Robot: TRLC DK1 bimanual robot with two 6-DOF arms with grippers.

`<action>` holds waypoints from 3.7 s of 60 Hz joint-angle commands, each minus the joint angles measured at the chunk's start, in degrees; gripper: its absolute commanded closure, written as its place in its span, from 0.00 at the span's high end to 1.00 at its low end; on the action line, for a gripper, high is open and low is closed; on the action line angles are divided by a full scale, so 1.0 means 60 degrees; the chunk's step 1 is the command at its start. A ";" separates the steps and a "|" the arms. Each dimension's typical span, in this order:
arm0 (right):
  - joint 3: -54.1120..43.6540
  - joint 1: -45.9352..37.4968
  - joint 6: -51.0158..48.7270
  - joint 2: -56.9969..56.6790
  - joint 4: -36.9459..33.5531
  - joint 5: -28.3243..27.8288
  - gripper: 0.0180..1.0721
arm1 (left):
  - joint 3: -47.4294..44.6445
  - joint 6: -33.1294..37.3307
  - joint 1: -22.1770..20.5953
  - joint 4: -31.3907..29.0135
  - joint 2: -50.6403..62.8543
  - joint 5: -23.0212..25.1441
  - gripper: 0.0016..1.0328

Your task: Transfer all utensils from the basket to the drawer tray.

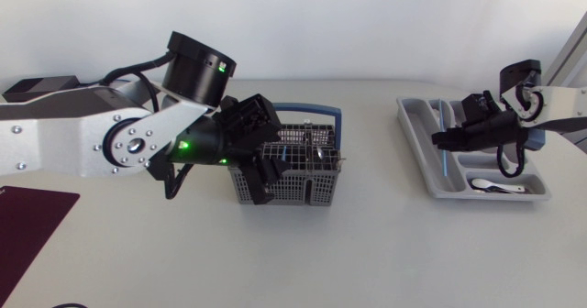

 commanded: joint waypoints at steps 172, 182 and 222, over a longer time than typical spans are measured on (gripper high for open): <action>-0.2175 0.5278 -0.0087 -0.7163 -0.1502 -0.0798 0.84 | 0.2247 -0.5153 0.1947 -0.1439 -0.1430 0.4140 0.03; -0.2322 0.6201 -0.0028 -0.7206 -0.1546 -0.0960 0.84 | 0.2408 -0.5783 0.1961 -0.1806 -0.0595 0.4858 0.03; -0.1267 0.7886 0.0807 -0.5068 -0.1326 -0.1355 0.70 | 0.2935 -0.6369 0.1976 -0.2435 0.0533 0.6513 0.03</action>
